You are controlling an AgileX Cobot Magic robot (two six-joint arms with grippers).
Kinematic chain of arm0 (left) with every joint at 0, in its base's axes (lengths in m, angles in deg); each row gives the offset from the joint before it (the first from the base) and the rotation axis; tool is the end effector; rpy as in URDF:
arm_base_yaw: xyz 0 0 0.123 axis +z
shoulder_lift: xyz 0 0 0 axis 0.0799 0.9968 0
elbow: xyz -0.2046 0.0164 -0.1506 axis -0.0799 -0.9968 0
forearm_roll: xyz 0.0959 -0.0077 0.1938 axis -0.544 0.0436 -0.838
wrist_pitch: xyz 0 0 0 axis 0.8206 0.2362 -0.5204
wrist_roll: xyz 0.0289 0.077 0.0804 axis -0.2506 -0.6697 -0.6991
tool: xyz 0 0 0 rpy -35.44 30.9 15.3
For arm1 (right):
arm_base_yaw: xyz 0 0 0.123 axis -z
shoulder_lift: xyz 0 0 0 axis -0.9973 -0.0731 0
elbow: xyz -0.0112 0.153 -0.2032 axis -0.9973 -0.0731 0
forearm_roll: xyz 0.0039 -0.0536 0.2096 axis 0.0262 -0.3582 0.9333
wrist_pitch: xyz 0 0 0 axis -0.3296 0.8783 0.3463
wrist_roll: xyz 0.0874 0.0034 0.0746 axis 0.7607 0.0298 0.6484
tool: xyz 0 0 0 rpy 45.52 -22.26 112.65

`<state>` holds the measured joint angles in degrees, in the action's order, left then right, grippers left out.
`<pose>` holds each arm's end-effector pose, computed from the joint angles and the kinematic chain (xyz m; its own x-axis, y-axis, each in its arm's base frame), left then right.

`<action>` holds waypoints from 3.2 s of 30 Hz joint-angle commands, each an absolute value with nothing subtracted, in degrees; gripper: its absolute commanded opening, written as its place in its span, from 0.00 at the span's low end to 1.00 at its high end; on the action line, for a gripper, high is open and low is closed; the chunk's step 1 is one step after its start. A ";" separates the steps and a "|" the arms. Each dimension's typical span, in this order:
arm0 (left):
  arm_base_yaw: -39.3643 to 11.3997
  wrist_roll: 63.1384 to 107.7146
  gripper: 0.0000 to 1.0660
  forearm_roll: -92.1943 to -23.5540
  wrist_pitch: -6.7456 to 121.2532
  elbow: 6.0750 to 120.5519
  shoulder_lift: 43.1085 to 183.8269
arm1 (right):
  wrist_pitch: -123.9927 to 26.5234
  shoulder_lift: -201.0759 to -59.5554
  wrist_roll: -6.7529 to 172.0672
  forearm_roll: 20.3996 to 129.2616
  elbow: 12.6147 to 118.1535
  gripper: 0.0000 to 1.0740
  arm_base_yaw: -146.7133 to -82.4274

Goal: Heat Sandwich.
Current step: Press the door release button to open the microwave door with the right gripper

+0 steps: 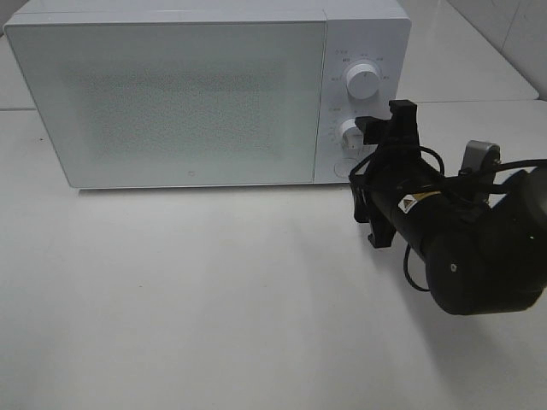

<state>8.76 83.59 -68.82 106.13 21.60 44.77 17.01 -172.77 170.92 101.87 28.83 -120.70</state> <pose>0.0164 -0.0051 0.2502 -0.4407 0.0339 -0.8970 0.0058 0.9994 0.0349 0.2819 0.1367 0.1279 -0.1617 0.9868 0.0097 0.1291 0.0114 0.9916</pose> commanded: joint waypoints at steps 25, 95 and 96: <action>9.11 83.94 0.91 -68.47 105.50 21.43 43.28 | -35.36 -147.62 104.06 106.92 29.06 0.69 -120.41; 9.11 83.94 0.91 -68.47 105.50 21.43 43.28 | -114.14 -64.14 87.96 70.99 37.77 0.69 -97.55; 9.11 83.94 0.91 -68.47 105.50 21.43 43.28 | -114.02 -63.39 87.96 70.82 37.08 0.69 -96.69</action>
